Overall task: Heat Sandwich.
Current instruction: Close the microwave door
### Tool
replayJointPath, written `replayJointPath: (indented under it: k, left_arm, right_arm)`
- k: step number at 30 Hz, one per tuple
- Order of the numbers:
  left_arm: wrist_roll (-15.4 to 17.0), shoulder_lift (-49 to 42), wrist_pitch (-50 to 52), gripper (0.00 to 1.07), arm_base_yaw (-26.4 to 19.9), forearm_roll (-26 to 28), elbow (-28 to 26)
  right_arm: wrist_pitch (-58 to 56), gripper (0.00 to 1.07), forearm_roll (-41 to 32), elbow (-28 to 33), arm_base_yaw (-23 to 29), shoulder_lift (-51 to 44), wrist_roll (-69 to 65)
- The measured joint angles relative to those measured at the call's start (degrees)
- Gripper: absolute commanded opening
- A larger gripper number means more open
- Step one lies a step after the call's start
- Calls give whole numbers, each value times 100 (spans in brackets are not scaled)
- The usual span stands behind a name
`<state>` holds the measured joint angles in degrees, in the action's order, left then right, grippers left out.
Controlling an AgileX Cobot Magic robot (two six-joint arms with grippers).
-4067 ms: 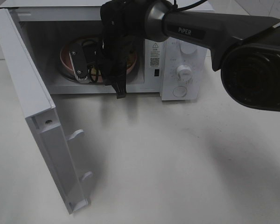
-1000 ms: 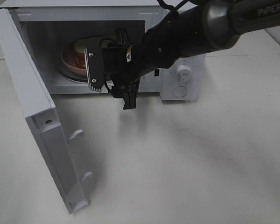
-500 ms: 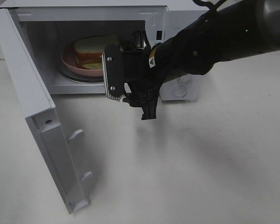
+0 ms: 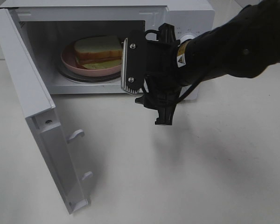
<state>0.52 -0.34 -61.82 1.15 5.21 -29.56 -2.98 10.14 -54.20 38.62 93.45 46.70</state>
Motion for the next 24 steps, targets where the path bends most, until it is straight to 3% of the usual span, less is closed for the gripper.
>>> replayJointPath:
  k: [7, 18, 24]
  left_arm:
    - [0, 0, 0, 98, 0, 0, 0]
    - [0, 0, 0, 98, 0, 0, 0]
    - [0, 0, 0, 98, 0, 0, 0]
  right_arm:
    - [-407, 69, 0, 304, 0, -464, -733]
    - [-2618, 69, 0, 344, 0, -1306, -3060]
    - [-3495, 69, 0, 344, 0, -1748, -3707]
